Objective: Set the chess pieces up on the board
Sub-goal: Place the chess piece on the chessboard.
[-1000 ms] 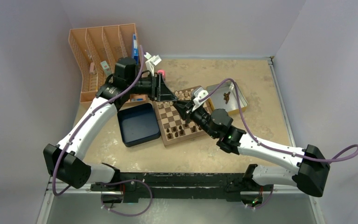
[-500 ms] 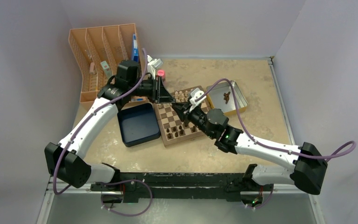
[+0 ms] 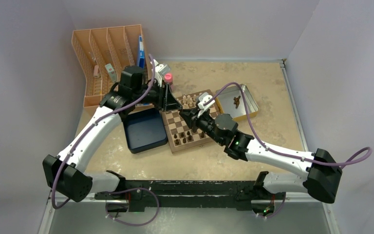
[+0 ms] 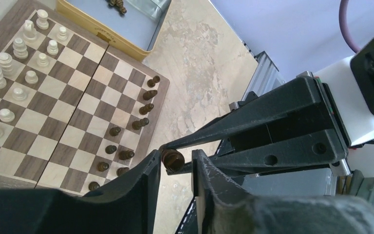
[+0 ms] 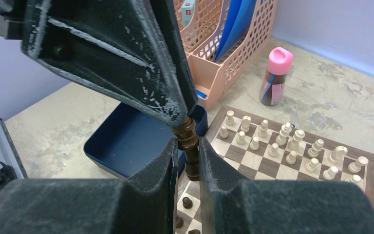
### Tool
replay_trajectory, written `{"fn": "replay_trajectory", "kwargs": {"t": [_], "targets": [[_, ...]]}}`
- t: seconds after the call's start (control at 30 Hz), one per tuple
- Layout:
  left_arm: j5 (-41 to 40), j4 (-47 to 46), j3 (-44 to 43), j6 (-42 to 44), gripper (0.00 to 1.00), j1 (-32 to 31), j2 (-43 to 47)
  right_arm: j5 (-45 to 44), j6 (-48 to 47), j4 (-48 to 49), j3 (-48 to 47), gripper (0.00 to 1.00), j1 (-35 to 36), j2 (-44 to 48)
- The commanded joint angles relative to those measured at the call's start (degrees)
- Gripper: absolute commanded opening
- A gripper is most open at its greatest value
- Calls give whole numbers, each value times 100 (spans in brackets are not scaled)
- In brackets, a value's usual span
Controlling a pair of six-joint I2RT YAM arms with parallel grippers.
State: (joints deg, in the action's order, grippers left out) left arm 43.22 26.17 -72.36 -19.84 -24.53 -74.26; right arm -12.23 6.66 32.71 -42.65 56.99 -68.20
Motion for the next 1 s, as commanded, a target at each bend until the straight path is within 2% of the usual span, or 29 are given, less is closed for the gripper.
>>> {"fn": "replay_trajectory", "kwargs": {"t": [0.0, 0.2, 0.67, 0.77, 0.97], "targets": [[182, -252, 56, 524, 32, -7, 343, 137, 107, 279, -33, 14, 14, 145], [226, -298, 135, 765, 38, -16, 456, 291, 124, 284, -93, 14, 14, 43], [-326, 4, 174, 1081, 38, -178, 193, 390, 199, 278, -78, 14, 11, 98], [-461, 11, 199, 1116, 31, -207, 224, 371, 244, 289, -77, 14, 11, 106], [-541, 26, 233, 1162, 2, -242, 362, 329, 319, 327, -34, 14, 9, 86]]}}
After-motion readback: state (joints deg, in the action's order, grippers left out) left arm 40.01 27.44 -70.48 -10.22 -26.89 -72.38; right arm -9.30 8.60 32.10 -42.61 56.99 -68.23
